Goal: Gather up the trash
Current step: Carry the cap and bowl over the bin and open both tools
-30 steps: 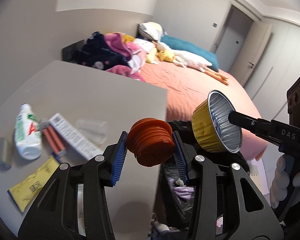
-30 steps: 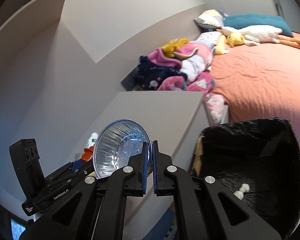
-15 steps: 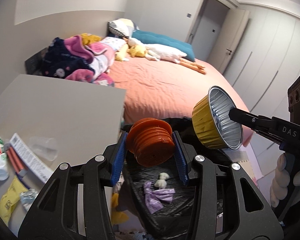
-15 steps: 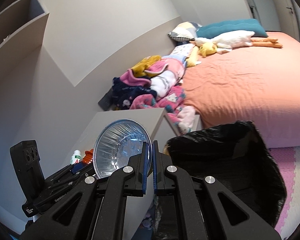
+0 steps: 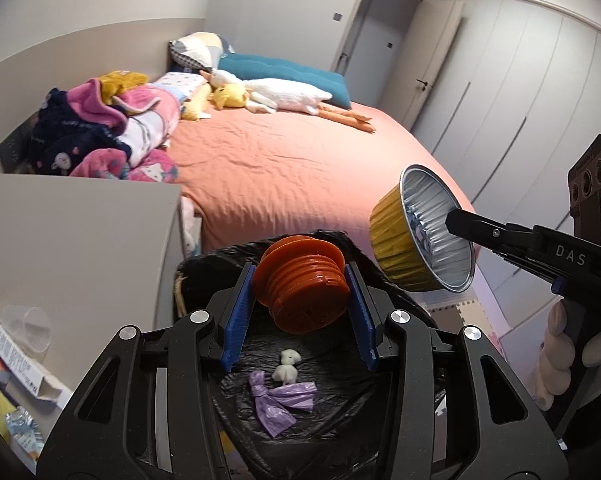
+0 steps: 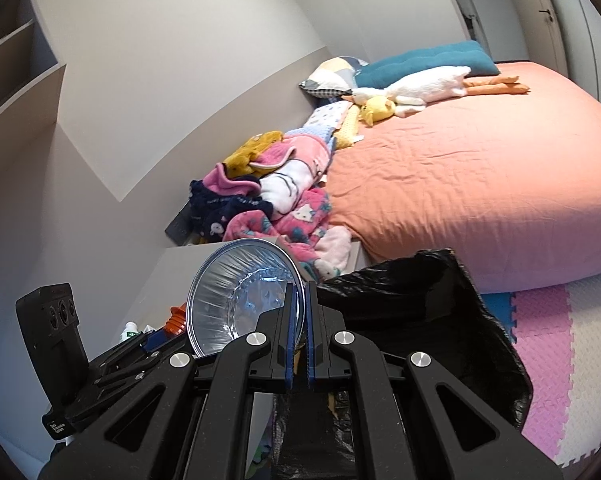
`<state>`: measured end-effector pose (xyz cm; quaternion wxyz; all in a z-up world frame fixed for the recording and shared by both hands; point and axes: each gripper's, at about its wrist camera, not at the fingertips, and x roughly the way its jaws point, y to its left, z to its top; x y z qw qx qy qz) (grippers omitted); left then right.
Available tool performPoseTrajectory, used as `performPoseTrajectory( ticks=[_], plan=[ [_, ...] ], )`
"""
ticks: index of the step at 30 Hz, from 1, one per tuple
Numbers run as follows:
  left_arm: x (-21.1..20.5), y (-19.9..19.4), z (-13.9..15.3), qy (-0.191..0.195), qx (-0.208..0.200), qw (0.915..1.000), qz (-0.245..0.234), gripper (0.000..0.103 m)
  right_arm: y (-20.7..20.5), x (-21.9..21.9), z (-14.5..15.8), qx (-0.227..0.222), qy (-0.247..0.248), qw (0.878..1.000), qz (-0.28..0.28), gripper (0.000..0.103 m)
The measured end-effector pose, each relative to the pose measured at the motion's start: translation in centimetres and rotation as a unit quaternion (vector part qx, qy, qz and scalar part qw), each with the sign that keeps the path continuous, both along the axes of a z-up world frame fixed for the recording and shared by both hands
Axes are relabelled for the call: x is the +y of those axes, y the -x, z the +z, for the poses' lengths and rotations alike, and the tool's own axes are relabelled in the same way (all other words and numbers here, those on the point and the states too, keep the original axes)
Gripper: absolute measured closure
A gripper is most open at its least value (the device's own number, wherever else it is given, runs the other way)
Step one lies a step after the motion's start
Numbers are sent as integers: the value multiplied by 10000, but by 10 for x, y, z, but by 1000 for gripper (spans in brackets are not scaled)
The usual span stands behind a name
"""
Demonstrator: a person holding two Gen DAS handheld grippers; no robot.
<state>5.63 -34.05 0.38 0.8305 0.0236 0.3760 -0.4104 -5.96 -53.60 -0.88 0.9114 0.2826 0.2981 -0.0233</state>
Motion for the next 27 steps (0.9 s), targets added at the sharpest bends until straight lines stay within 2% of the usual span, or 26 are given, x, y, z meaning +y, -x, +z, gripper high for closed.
performPoseTrajectory(
  ticks=[9,10,11,12,13,14,18,27],
  plan=[
    [-16,0,-5,-27,79,9998,-189,59,2,-12,-5,100,-32,9998,-191,98],
    [-17,0,-6,-34,115,9997,-198,57,3,-15,-5,99,-97,9996,-238,96],
    [-18,-1,-7,-41,190,9996,-223,48,3,-18,-6,132,-189,9994,-259,77],
    [-19,-3,-8,-82,287,9994,-178,16,4,-21,-7,181,-263,9990,-310,59],
    [-19,-3,-8,-136,317,9994,-41,7,6,-24,-7,219,-287,9982,-488,28],
    [-18,-3,-7,-120,286,9995,79,7,9,-25,-5,155,-263,9974,-651,23],
    [-16,-4,-4,-122,166,9996,181,7,10,-23,0,40,-86,9979,-638,23],
    [4,-2,2,-193,-19,9990,408,7,-5,-2,0,-57,-32,9995,-306,23]
  ],
)
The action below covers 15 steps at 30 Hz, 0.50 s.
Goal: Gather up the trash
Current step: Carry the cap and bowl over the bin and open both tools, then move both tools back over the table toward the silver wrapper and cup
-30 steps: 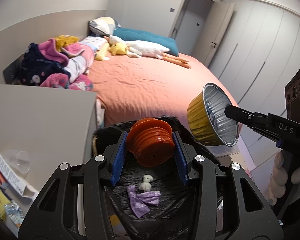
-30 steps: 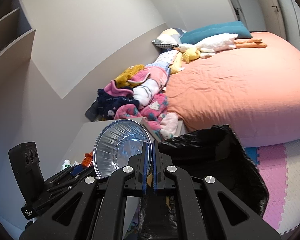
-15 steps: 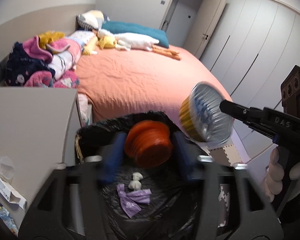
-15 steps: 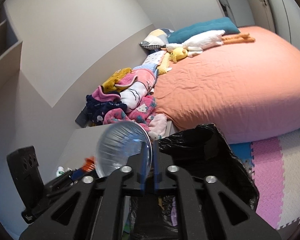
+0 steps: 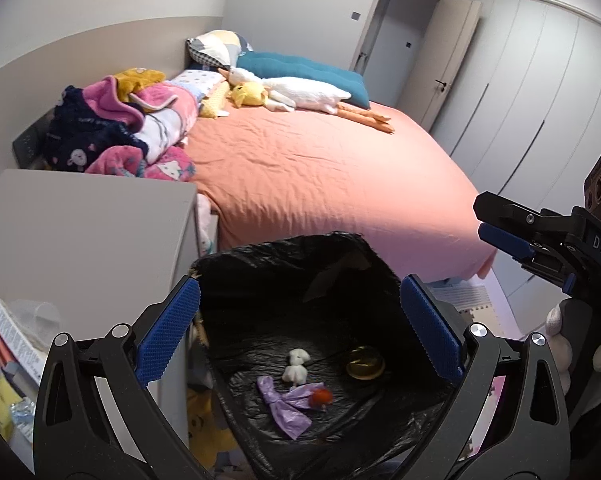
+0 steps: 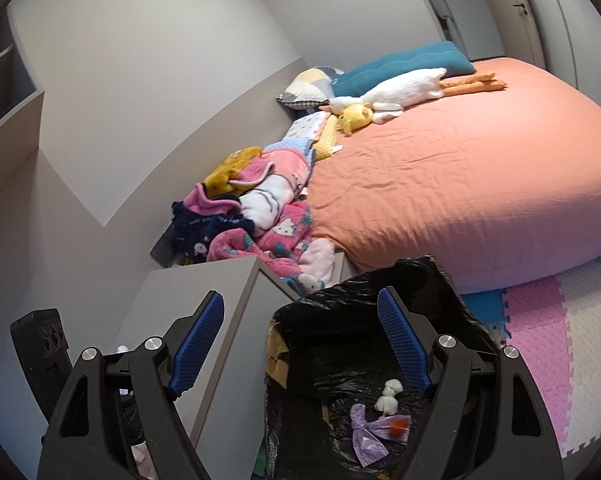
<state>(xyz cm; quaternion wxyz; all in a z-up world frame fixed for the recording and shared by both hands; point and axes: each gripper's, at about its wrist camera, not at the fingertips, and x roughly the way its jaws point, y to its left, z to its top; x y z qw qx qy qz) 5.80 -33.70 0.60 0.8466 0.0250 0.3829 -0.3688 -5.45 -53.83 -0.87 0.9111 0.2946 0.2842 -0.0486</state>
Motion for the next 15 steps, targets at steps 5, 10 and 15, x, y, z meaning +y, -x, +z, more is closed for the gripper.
performPoseTrajectory(
  ticks=[5,10,15],
  plan=[
    [21,1,1,-27,-52,9997,255,7,-13,18,0,11,12,9996,276,23],
    [43,0,2,-43,-69,9985,538,7,-27,38,-1,37,26,9981,614,23],
    [70,3,1,-78,-109,9961,871,7,-41,63,-1,7,182,9959,890,23]
  ],
)
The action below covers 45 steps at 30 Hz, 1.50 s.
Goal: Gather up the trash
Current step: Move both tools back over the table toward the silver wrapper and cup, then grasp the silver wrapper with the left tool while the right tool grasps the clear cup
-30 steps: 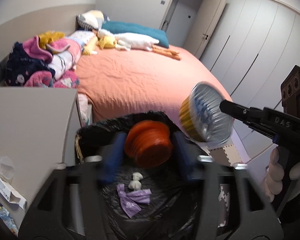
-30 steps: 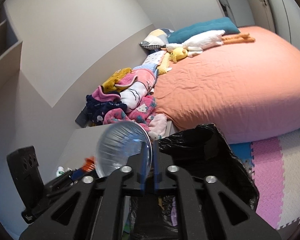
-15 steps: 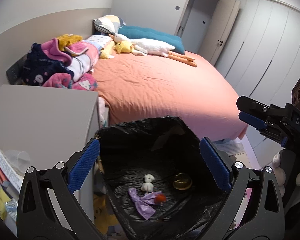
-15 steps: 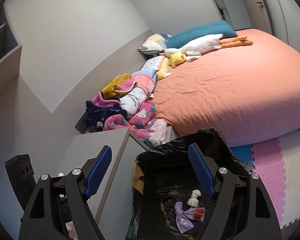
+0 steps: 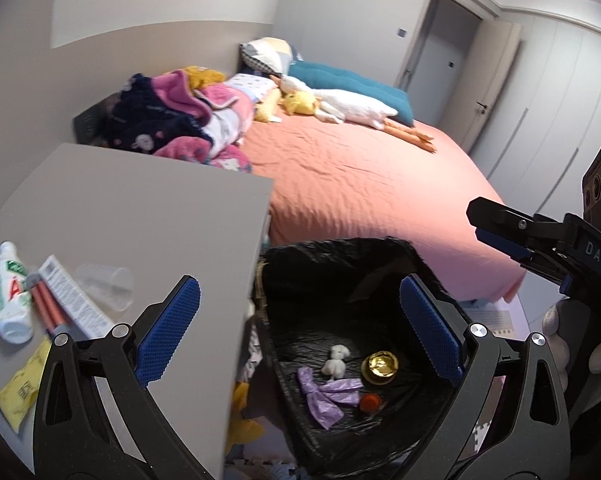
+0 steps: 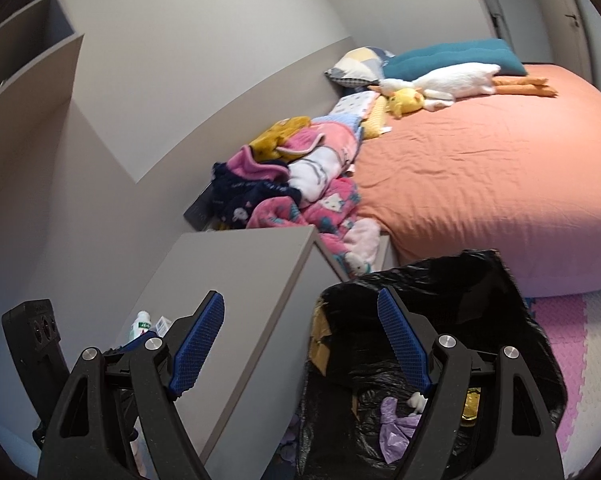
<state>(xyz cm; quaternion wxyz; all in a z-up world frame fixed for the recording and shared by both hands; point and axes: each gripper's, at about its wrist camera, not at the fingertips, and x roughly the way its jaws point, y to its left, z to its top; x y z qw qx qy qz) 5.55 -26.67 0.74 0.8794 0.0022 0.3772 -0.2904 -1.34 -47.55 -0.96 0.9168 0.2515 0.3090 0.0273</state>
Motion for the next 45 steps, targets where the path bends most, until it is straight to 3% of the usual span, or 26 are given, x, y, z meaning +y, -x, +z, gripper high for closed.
performPoseTrajectory(
  ticks=[14,22,29,41,45],
  plan=[
    [83,11,-11,-192,41,9945,1032,7,-38,77,-7,38,204,9939,1085,23],
    [118,19,-22,-239,190,9872,1566,7,-58,116,-15,152,397,9846,1696,24],
    [147,28,-40,-242,423,9769,2082,7,-77,145,-26,289,552,9726,2240,29],
    [165,37,-78,-370,863,9678,2334,7,-110,181,-48,546,709,9592,2684,32],
    [166,36,-89,-386,999,9675,2292,20,-121,191,-54,626,738,9563,2757,32]
  ],
)
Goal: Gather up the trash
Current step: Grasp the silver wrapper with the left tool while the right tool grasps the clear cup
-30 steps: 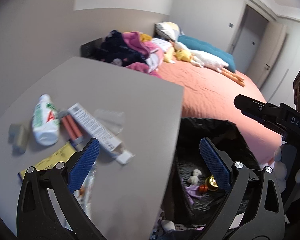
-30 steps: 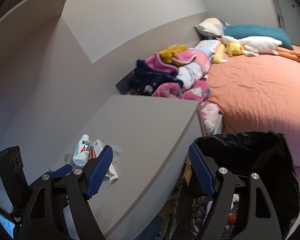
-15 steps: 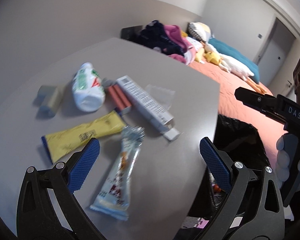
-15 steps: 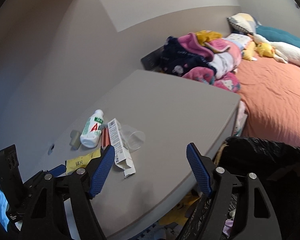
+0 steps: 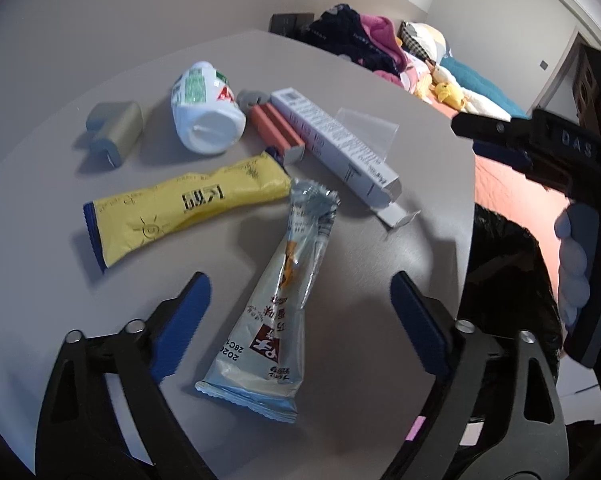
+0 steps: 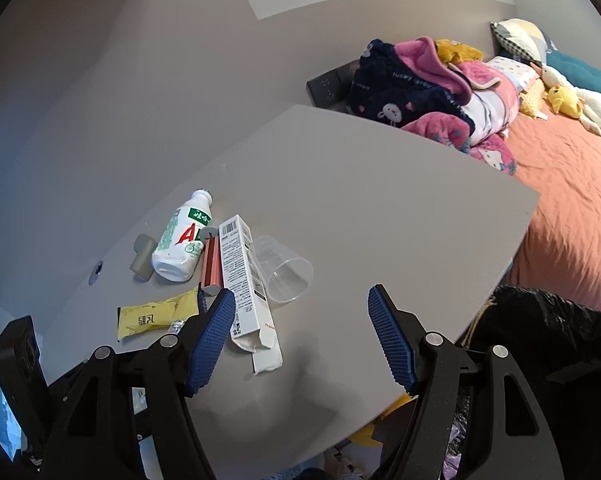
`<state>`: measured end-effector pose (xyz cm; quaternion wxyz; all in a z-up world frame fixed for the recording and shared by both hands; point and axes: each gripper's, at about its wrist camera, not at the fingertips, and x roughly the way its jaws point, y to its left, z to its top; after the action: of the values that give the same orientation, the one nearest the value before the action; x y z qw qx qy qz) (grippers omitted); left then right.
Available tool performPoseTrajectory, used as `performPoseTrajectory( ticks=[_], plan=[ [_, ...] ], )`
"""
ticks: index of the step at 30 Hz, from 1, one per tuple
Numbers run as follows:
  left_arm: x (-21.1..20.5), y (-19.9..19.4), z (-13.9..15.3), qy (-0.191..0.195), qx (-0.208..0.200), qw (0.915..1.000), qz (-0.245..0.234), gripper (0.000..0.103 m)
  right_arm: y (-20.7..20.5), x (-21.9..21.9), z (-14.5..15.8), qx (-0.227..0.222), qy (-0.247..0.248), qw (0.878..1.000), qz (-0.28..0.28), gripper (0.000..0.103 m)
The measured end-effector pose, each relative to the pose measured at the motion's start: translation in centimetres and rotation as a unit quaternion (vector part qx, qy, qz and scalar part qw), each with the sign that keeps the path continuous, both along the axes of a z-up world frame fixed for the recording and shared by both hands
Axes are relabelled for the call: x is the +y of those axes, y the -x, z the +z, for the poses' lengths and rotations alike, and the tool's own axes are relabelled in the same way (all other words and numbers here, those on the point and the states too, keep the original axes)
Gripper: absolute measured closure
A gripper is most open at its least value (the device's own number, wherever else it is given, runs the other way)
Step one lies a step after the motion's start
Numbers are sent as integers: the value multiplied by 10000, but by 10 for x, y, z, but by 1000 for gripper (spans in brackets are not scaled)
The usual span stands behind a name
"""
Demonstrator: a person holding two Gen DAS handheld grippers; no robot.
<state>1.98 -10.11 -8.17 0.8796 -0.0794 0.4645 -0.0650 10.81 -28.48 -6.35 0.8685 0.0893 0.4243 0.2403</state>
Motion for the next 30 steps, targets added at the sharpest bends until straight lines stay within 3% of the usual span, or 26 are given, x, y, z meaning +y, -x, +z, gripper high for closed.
performPoseTrajectory(
  ticks=[11,18,24,28,30],
  plan=[
    [10,-16,-11,51,60,10000,26,46,-30,32,-13,39,253,9993,264,32],
    [18,-24,-12,-67,20,9999,150,72,-51,49,-32,189,474,9978,413,32],
    [20,-30,-11,28,60,9998,175,77,-66,64,-42,227,659,9956,628,33],
    [21,-33,-11,88,110,9998,163,77,-70,71,-46,292,598,9941,861,62],
    [21,-33,-11,83,105,9998,146,77,-71,69,-46,359,474,9951,787,62]
  ],
)
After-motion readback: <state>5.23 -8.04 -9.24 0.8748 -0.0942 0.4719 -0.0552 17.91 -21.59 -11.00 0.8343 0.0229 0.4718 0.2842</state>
